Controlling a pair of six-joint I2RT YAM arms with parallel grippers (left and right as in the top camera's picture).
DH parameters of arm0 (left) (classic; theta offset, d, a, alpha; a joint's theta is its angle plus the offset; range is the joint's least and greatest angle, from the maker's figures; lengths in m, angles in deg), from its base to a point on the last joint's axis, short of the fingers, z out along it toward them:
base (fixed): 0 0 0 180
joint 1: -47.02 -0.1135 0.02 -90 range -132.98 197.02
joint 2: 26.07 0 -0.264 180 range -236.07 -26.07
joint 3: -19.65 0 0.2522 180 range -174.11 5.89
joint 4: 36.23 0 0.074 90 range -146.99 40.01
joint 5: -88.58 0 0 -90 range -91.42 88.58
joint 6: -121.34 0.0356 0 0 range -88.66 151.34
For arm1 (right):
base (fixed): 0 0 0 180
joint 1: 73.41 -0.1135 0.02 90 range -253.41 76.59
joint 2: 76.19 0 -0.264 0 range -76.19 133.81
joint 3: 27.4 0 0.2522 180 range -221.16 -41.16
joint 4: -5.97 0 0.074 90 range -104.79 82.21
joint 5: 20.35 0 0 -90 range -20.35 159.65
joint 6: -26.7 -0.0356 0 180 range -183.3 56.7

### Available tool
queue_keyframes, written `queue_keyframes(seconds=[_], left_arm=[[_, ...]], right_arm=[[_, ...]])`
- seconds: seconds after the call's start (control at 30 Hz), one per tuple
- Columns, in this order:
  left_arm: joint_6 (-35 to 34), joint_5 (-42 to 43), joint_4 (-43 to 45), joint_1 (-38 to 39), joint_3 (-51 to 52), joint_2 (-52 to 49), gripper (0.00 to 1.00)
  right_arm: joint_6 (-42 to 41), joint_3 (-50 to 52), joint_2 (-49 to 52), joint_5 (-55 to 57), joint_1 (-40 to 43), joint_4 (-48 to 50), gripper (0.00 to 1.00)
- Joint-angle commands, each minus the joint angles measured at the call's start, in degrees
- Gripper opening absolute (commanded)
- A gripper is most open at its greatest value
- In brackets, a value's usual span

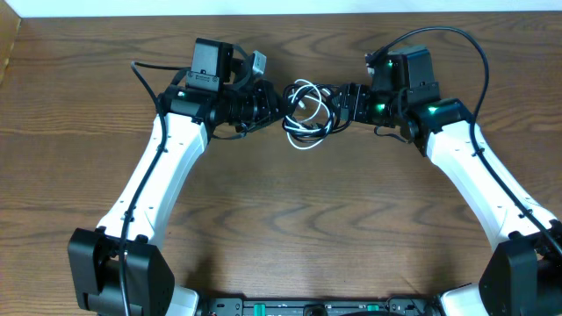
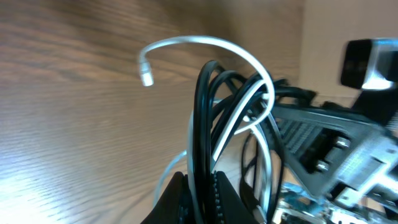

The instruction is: Untangle cables

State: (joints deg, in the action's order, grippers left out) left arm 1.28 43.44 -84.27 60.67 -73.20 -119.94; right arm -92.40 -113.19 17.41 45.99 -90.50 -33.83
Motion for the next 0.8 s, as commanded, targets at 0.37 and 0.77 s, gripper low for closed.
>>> queue_keyframes(seconds=[0.37, 0.77], left_arm=[[-4.33, 9.94, 6.34, -4.92, -0.55, 0.5, 0.07], [-1.95, 10.14, 5.95, -7.1, -0.55, 0.55, 0.07]], right_arm=[[1.09, 0.28, 1.73, 24.06, 0.59, -14.91, 0.69], [15.3, 0.24, 1.73, 22.8, 4.13, -16.81, 0.73]])
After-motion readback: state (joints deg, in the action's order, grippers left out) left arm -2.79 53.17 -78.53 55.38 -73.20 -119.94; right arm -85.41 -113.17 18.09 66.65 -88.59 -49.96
